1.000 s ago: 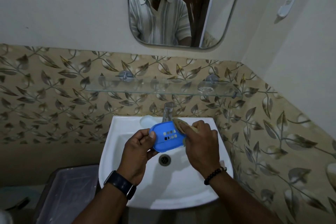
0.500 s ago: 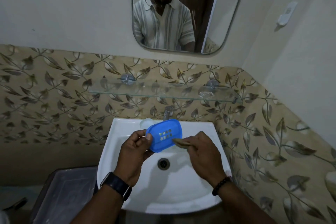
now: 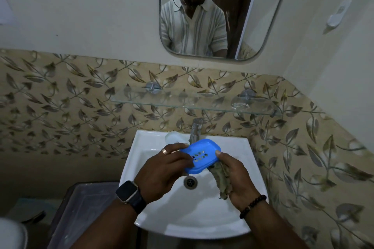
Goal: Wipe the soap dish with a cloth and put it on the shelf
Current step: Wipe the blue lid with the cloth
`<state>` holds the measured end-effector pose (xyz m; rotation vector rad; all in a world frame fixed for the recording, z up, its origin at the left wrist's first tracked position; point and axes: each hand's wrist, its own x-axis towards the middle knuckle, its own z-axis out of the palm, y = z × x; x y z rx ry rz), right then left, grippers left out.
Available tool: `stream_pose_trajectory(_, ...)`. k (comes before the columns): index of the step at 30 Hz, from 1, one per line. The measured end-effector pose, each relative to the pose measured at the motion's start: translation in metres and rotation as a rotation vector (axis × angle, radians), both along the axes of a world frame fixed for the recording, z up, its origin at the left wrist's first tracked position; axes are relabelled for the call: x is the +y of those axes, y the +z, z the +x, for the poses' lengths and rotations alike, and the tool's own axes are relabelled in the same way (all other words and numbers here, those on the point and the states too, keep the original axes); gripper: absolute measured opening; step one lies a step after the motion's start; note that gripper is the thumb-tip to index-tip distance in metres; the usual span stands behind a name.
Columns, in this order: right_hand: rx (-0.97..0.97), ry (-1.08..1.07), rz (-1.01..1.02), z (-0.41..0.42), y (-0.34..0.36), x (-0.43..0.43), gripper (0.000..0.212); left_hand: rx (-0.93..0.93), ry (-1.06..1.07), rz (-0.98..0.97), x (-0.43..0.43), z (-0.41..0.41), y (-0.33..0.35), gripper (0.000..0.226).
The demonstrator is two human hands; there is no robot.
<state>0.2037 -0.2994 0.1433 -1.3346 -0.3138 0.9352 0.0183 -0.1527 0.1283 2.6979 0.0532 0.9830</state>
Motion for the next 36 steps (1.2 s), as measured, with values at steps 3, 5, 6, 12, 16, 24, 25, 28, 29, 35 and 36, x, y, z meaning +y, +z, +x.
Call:
stream_pose_trajectory(3,-0.005,-0.003,-0.049,-0.006,0.000,0.002,0.030,-0.049,0.126,0.049,0.002,-0.006,-0.004,0.024)
stream_pose_trajectory(5,0.006,0.006,-0.052,-0.011,0.000,0.004,0.025,-0.125,0.186,-0.149,-0.002,-0.008,-0.007,0.032)
stream_pose_trajectory(6,0.018,0.006,-0.038,-0.013,-0.001,0.006,0.023,-0.164,0.184,-0.345,-0.006,-0.008,-0.009,0.040)
stream_pose_trajectory(12,-0.028,0.045,-0.008,-0.027,-0.009,0.020,0.023,-0.361,0.145,-1.556,-0.028,-0.010,-0.031,0.050)
stream_pose_trajectory(16,-0.092,0.097,-0.107,-0.036,-0.019,0.033,0.024,-0.438,0.254,-1.724,-0.022,-0.017,-0.036,0.037)
stream_pose_trajectory(24,-0.130,0.074,-0.277,-0.053,-0.033,0.054,0.040,-0.547,0.358,-1.788,0.021,-0.035,-0.050,0.010)
stream_pose_trajectory(25,-0.112,0.067,-0.282,-0.054,-0.036,0.053,0.033,-0.553,0.374,-1.783,0.028,-0.036,-0.054,0.010)
stream_pose_trajectory(28,-0.082,0.056,-0.278,-0.056,-0.045,0.046,0.011,-0.571,0.445,-1.753,0.053,-0.038,-0.071,0.013)
stream_pose_trajectory(29,-0.096,0.057,-0.280,-0.057,-0.048,0.042,0.011,-0.576,0.474,-1.754,0.062,-0.038,-0.077,0.014)
stream_pose_trajectory(35,-0.133,-0.003,-0.334,-0.048,-0.057,0.009,0.012,-0.608,0.628,-1.801,0.110,-0.013,-0.099,0.018)
stream_pose_trajectory(36,-0.139,-0.011,-0.354,-0.045,-0.058,0.004,0.013,-0.598,0.653,-1.801,0.116,-0.009,-0.103,0.017)
